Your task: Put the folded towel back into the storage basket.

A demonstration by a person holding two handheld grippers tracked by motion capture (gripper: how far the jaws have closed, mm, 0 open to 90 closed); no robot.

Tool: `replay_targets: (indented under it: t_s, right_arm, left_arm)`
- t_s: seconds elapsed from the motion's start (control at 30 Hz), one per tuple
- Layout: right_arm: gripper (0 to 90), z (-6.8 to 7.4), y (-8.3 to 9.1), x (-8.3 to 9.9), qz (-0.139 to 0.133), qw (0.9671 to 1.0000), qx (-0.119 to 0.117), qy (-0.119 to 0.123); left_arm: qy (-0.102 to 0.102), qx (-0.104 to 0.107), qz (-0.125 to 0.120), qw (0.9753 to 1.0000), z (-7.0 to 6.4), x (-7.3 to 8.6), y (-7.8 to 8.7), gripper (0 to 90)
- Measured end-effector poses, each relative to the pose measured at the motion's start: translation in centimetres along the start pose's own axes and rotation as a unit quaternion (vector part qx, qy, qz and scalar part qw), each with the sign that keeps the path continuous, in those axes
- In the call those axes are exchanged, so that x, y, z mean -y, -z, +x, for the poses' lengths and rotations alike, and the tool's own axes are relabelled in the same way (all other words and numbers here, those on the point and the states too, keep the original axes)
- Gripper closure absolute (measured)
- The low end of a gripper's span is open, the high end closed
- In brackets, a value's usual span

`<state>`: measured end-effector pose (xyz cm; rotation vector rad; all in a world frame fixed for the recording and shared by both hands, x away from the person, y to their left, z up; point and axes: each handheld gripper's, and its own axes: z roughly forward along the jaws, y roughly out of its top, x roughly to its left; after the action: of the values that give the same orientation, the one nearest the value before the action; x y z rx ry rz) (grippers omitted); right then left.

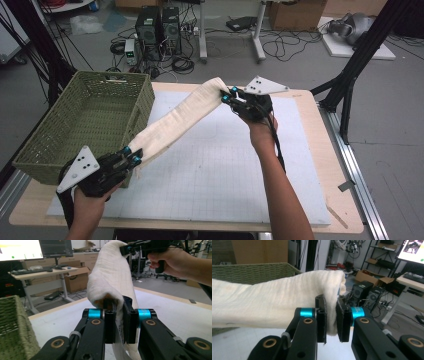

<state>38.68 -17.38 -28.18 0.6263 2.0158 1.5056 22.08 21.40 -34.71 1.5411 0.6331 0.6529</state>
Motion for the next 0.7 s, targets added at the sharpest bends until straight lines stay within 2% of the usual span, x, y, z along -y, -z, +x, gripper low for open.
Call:
replay_targets:
  t_s: [0.27, 0.53, 0.7]
  right_arm:
    - [81.3, 0.9, -3.9, -2.6, -0.015, 0.9999, -0.003, 0.005]
    - [81.3, 2.0, -8.5, -4.5, -0.010, 0.9998, -0.018, 0.001]
    - [81.2, 2.7, -10.7, -5.5, -0.006, 0.9997, -0.024, 0.006]
  left_arm:
    - [-0.015, -0.030, -0.002, 0.9994, 1.0, -0.6, 1.3, 82.3]
    - [-0.008, -0.055, -0.010, 0.9984, 2.0, -0.6, 2.8, 82.3]
    - [-0.003, -0.065, -0.013, 0.9978, 2.4, -0.6, 3.7, 82.3]
